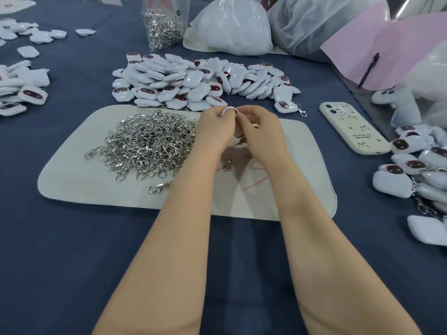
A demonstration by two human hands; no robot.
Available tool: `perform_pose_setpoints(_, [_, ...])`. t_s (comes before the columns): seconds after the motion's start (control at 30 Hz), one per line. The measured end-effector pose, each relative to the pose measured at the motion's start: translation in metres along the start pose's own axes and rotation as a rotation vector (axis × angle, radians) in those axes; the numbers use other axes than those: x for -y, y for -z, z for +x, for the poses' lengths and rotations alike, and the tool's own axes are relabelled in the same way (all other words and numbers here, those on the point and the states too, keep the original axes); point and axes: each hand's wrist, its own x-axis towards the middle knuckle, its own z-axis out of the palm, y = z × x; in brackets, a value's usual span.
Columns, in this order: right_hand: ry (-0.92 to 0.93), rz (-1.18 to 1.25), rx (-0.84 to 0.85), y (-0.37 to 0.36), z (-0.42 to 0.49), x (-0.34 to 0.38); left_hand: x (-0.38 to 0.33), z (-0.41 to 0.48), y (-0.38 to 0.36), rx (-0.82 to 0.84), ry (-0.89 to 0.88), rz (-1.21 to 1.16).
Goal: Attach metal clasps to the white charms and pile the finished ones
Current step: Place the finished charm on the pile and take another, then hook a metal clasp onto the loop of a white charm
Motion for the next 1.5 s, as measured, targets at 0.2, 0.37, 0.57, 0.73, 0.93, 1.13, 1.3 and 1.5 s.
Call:
perform_pose_setpoints(0.2, [-0.143,0.123,-0.173,0.038,-0.001,0.000,-0.007,-0.012,-0.033,0.008,0.067,-0.168])
perform_pose_setpoints(0.37, [-0.164,0.240,-0.484,0.096,-0.019,-0.003,-0.030,-0.042,-0.102,0.225,-0.032,-0.070])
perform_pose_setpoints(0.57, [-0.136,0.032,-0.896,0.184,-0.051,-0.022,-0.049,-0.086,-0.201,0.522,-0.101,0.001])
perform_pose_setpoints(0.73, [-0.163,-0.207,-1.014,0.215,-0.064,-0.035,-0.037,-0.106,-0.233,0.685,0.136,-0.079])
perform_pose_setpoints(0.93, [-0.027,-0.150,-0.982,0.184,-0.051,-0.031,-0.038,-0.084,-0.209,0.588,0.182,-0.149])
perform_pose_setpoints(1.13, [-0.004,0.053,-0.696,0.120,-0.006,-0.015,-0.052,-0.023,-0.130,0.209,0.141,-0.314])
perform_pose_setpoints(1.3, [-0.011,-0.029,-0.265,0.039,0.036,-0.001,-0.045,0.027,-0.043,-0.178,0.090,-0.287])
perform_pose_setpoints(1.5, [0.062,-0.229,0.043,-0.046,0.066,-0.001,-0.041,0.053,0.007,-0.429,0.164,-0.394])
